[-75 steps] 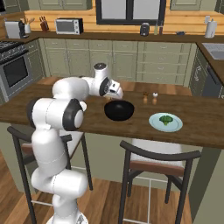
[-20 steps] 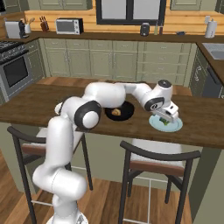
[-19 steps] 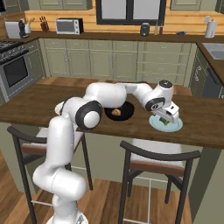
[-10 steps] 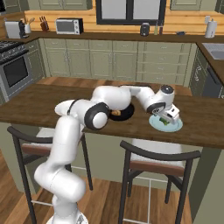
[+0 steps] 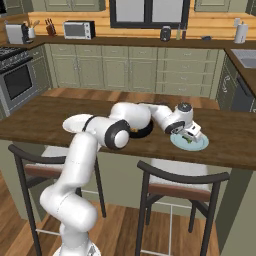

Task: Pick the chicken drumstick and broccoli from their plates and place them in the bowl. Then put the bowl in the fridge.

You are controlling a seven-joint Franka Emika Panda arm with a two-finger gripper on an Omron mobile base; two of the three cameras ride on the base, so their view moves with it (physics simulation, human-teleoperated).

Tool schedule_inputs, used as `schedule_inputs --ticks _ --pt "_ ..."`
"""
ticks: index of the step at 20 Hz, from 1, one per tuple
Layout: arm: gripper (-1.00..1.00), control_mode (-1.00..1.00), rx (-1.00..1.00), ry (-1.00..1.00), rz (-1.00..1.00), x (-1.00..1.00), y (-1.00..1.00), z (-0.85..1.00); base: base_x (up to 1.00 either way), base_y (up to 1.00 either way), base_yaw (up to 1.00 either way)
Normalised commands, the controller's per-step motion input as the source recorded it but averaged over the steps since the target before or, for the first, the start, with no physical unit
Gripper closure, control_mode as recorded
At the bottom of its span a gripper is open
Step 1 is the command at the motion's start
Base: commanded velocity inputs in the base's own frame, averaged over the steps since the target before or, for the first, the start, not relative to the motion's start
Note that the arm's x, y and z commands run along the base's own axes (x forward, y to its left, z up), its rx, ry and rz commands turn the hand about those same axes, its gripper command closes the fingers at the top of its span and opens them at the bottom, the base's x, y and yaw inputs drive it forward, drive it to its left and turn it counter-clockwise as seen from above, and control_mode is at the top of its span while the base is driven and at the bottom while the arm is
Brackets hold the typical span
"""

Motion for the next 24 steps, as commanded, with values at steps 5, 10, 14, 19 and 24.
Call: schedule_inputs --ticks 5,10,14,19,24 --pt "-1.00 -1.00 -0.05 0.00 0.00 0.33 -0.15 -0.26 0.00 0.00 0.00" --pt "-1.00 -1.00 -0.08 0.00 0.00 0.23 -0.16 -0.26 0.00 0.00 0.00" --pt "1.00 -1.00 -0.06 0.00 0.00 0.27 -0.04 -0.20 0.00 0.00 0.00" --pt "1.00 -1.00 0.00 -0.01 0.00 0.12 0.00 -0.02 0.00 0.00 0.00" --pt "1.00 -1.00 0.02 0.00 0.01 -0.45 0.52 0.60 0.00 0.00 0.00"
